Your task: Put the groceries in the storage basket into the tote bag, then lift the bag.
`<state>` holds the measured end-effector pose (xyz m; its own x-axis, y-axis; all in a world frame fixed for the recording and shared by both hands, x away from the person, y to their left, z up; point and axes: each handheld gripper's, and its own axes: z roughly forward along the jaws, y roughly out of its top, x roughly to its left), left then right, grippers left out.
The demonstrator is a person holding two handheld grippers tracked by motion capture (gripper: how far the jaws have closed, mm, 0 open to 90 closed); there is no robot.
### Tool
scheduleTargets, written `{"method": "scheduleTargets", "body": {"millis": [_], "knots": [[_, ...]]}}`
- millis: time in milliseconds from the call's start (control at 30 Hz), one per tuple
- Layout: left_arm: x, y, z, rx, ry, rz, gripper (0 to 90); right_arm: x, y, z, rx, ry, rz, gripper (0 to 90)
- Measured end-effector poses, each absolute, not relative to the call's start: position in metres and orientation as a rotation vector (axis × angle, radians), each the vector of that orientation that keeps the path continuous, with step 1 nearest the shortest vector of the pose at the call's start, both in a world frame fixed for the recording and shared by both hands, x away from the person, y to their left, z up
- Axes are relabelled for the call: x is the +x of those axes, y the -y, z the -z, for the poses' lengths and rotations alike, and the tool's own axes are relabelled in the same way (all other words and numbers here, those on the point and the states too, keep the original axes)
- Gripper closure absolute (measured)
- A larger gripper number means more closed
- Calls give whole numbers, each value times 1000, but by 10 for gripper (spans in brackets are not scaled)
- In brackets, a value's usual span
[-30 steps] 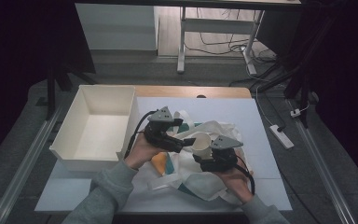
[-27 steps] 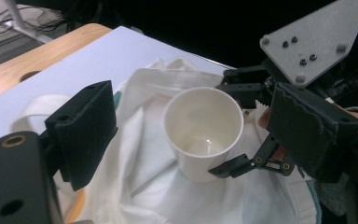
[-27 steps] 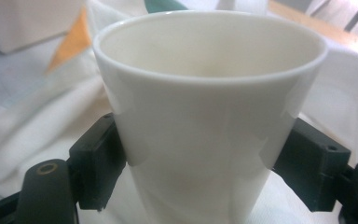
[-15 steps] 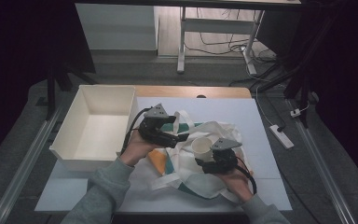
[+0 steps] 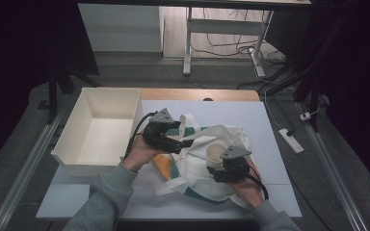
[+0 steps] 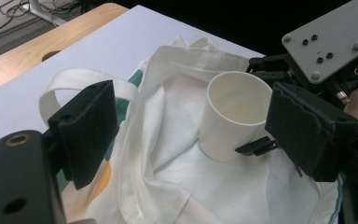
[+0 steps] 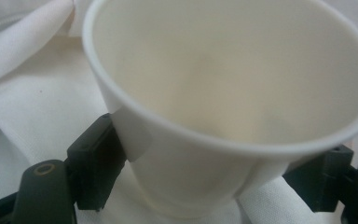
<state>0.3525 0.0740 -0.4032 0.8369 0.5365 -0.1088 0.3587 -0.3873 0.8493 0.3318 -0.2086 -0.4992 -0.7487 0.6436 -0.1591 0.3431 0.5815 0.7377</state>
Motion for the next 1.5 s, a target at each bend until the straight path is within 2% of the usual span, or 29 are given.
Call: {"method": "scheduleTargets", "body": {"millis": [200,500,967,1133,1500], "knots": [[353,-75,405,2024,-663,-224,171,330,212,495,798,-2395,-1005,129],[353,-76,407,2038,-675,-231,171,317,222,468,758,-2343,-1113,83],[357,-79,414,2079,-736,-230,169,315,242,446,759,-2294,-1219,90],[360,-76,421,2112,-774,-263,169,316,249,442,773,-2274,-1244,105],[369,-76,435,2144,-829,-228,171,317,257,442,797,-2262,-1230,126]]}}
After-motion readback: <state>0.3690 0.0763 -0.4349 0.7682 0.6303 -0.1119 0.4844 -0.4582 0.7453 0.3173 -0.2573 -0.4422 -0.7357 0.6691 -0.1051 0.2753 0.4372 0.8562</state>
